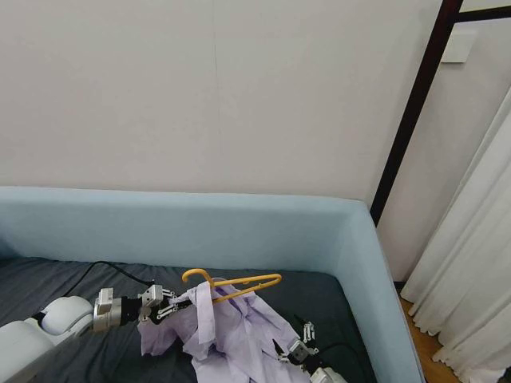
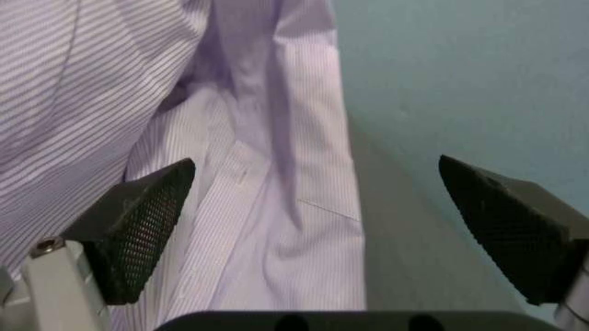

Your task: Pick up the clothes from the sofa and hang them on the clothes hanger.

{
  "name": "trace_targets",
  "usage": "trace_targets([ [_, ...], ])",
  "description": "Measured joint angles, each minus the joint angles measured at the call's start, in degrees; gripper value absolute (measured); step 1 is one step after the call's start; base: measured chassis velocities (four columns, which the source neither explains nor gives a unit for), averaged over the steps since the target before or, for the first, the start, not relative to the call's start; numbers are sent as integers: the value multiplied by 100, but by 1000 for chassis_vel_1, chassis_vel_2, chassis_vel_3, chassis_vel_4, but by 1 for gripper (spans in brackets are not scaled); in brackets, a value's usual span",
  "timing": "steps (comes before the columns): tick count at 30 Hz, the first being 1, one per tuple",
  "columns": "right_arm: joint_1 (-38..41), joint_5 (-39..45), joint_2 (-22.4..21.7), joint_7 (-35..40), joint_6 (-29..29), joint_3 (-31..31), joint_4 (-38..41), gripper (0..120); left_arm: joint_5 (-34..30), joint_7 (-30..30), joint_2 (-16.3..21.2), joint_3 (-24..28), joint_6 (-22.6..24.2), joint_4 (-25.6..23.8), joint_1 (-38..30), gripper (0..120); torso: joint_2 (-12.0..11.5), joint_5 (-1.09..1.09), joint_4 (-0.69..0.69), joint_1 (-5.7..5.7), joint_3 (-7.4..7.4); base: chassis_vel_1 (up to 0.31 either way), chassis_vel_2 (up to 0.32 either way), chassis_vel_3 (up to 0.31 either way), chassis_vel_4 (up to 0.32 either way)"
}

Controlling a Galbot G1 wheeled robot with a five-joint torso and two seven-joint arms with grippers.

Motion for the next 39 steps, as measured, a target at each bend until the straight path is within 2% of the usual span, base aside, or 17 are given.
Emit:
trace_targets([
  [5, 336, -255, 382, 81, -3, -167, -659, 100, -22, -5, 31, 20, 18, -101, 5, 1, 0, -1, 0, 0, 0, 0, 0, 0, 0],
  [11, 476, -491, 550, 186, -14, -148, -1172, 100, -27, -2, 46, 62, 26, -132, -16, 1, 0, -1, -1, 0, 0, 0, 0, 0, 0],
  [22, 495, -566, 789, 232, -222, -402, -1384, 100, -68, 19, 49, 107, 34, -124, -73, 1, 0, 0, 0, 0, 0, 0, 0, 0, 0],
  [29, 595, -808, 926, 474, -335, -313, -1740, 100, -68, 58, 63, 89, 32, -106, -55, 1, 0, 1, 2, 0, -1, 0, 0, 0, 0],
  [35, 715, -892, 899, 702, -480, -173, -1857, 100, -68, 70, 39, 79, 26, -76, -50, 1, 0, 0, 0, 0, 0, 0, 0, 0, 0],
  [39, 711, -854, 789, 866, -523, -76, -1587, 100, -65, 71, 4, 87, 24, -53, -50, 1, 0, 0, -2, 0, 0, 0, 0, 0, 0],
])
